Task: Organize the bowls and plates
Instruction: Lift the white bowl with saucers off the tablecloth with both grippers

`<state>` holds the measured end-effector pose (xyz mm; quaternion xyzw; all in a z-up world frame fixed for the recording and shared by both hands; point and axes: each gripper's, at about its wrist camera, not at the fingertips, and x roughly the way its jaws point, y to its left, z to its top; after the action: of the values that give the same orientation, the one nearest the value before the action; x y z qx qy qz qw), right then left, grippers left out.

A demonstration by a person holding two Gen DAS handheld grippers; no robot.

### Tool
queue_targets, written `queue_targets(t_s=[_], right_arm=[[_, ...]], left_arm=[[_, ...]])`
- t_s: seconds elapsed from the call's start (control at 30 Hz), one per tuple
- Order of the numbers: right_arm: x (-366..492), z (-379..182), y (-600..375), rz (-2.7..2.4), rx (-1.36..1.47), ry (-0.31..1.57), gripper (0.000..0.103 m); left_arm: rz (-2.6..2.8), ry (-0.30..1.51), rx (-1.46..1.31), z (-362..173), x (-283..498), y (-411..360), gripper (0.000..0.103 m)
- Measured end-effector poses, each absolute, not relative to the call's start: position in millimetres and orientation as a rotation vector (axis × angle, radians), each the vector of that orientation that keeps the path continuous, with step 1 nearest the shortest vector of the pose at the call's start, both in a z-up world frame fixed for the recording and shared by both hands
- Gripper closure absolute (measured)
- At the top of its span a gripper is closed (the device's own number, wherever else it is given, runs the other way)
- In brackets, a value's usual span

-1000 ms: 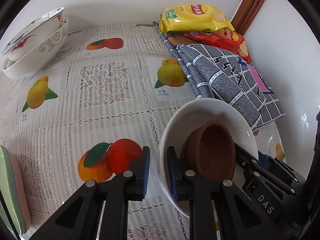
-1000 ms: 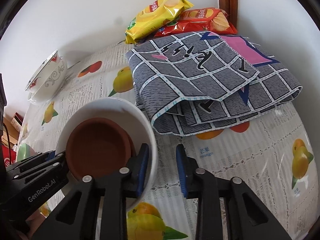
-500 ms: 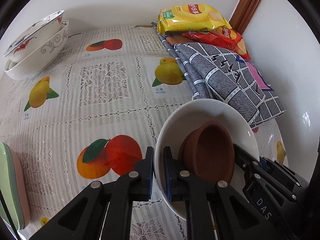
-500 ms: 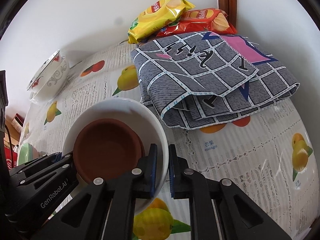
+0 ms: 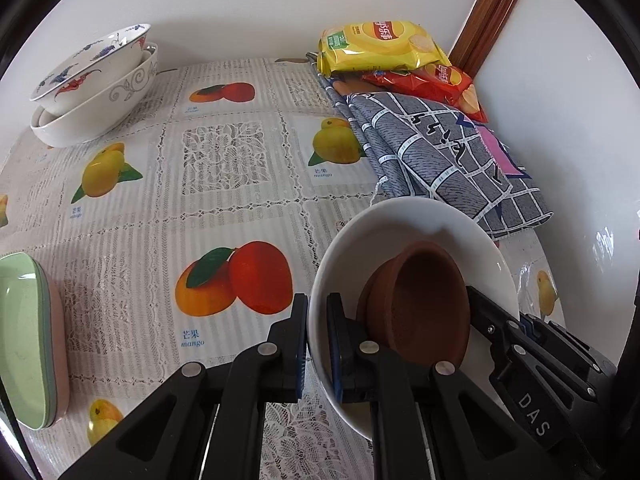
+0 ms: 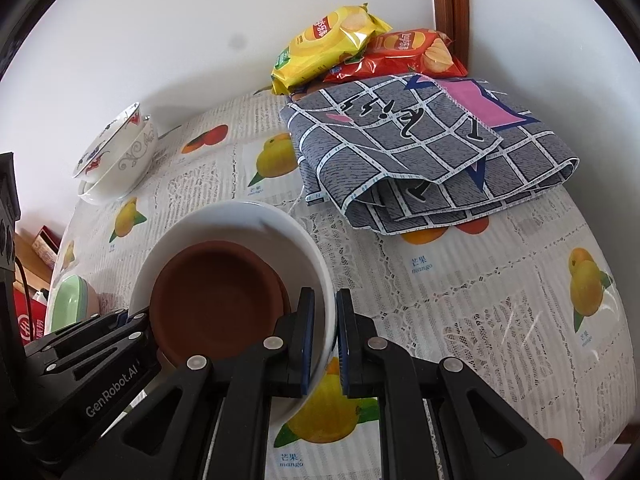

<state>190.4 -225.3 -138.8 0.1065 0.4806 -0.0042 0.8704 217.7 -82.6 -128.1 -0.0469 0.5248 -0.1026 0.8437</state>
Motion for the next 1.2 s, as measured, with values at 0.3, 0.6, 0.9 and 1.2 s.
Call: queue_targets(t_s=[0.3,0.6,0.9,1.2], right_arm=[[178.9,-115.3,-208.7,0.003,0.227,0.974,0.092],[172.6,-101.2,-188.0,0.031,0.21,0.95,0.093],[173.5,-100.1,-165.8,0.061,0.208,0.956,0.093],[174.1,-95.8,-138.7,0.089,0.189,0.949,0.093]], left_arm=[[-0.205,1.057,-0.089,-103.8,205.0,-69.1,0.093],[-0.184,1.033,-0.099,-91.1,195.9,-48.0,0.094],[-0.153,1.036,-0.119,-89.9,190.6,-23.9,0.093],[-0.129,1.028,-0.14,-86.7,188.5,2.7,0.093]])
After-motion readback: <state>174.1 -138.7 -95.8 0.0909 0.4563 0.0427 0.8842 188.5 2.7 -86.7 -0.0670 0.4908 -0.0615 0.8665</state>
